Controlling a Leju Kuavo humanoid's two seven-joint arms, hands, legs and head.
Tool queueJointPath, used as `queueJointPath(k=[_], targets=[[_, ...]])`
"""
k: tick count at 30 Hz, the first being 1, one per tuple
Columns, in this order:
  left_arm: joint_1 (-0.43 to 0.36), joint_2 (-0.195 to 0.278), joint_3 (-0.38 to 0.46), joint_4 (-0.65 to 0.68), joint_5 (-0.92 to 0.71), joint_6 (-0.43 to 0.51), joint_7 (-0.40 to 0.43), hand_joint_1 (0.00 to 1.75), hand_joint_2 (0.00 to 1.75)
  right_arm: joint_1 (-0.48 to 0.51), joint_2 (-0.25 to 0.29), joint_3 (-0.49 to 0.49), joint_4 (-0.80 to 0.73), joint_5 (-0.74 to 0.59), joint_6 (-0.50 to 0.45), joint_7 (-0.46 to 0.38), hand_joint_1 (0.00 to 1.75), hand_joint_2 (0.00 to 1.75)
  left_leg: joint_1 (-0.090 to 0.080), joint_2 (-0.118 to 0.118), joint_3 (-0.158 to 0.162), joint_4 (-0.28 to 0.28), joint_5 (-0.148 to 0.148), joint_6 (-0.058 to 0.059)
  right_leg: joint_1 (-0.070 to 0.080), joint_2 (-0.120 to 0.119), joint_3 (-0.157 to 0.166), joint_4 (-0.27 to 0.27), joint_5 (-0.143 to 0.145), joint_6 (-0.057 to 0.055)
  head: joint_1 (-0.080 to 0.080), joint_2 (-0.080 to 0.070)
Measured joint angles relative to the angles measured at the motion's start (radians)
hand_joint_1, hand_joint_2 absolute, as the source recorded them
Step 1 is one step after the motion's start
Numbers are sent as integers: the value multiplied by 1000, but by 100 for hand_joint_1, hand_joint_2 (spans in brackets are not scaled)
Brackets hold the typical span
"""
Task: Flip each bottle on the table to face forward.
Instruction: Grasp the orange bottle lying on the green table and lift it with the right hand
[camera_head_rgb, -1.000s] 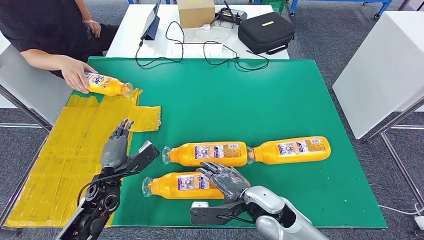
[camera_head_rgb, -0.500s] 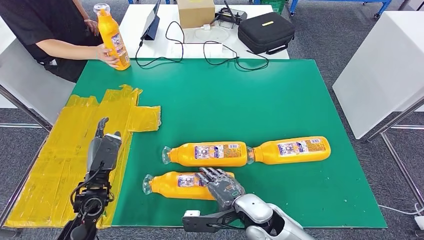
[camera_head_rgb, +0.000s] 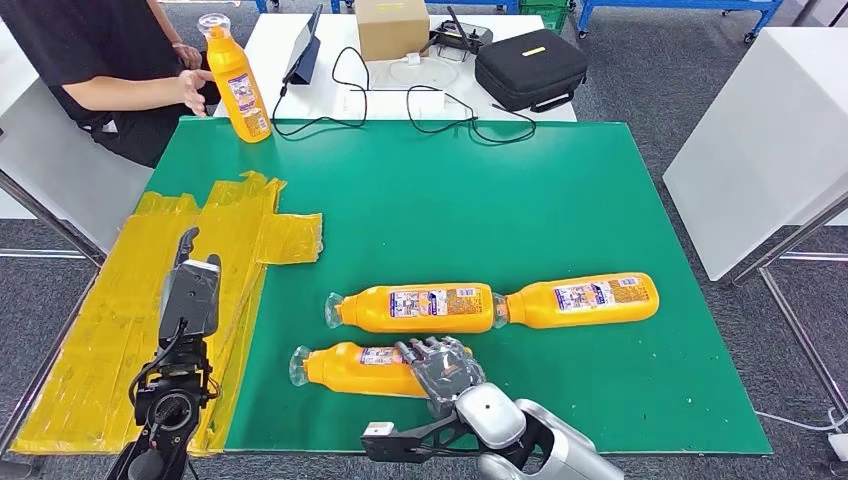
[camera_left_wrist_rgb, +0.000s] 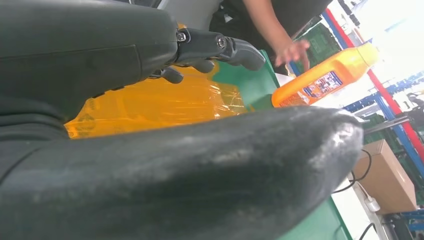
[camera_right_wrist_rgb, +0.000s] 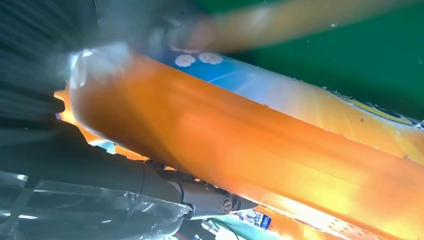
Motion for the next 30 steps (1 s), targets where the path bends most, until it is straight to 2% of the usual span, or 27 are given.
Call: queueJointPath(k=[6, 17, 20, 24, 27, 30], targets=[[0, 0, 6, 0, 9, 4, -4, 0, 0, 4, 0, -19, 0, 0, 0, 1, 175, 175, 0, 0, 0, 0, 0, 0, 0, 0, 0, 0, 0, 0, 0, 0], [-5, 0, 6, 6, 117, 16, -40, 0, 0, 50, -5, -123, -11, -29, -15, -10, 175, 175, 0, 0, 0, 0, 0, 0, 0, 0, 0, 0, 0, 0, 0, 0], [-1, -2, 11, 7, 297, -53, -64, 0, 0, 61, -9, -172, -22, -163, -49, -55, 175, 175, 0, 0, 0, 0, 0, 0, 0, 0, 1, 0, 0, 0, 0, 0], [28, -4, 32, -3, 711, -230, -101, 0, 0, 98, -17, -293, -61, -455, -80, -162, 175, 175, 0, 0, -2, 0, 0, 0, 0, 0, 0, 0, 1, 0, 0, 0], [53, -5, 50, -16, 847, -284, -114, 0, 0, 131, -21, -372, -103, -551, -82, -197, 175, 175, 0, 0, -5, 0, 0, 0, 0, 0, -3, 0, 1, 0, 0, 0], [70, -9, 61, -28, 921, -306, -124, 0, 131, 152, -22, -424, -137, -597, -96, -230, 175, 175, 0, 0, -6, 0, 0, 0, 0, 0, -4, 0, 1, 0, 0, 0]])
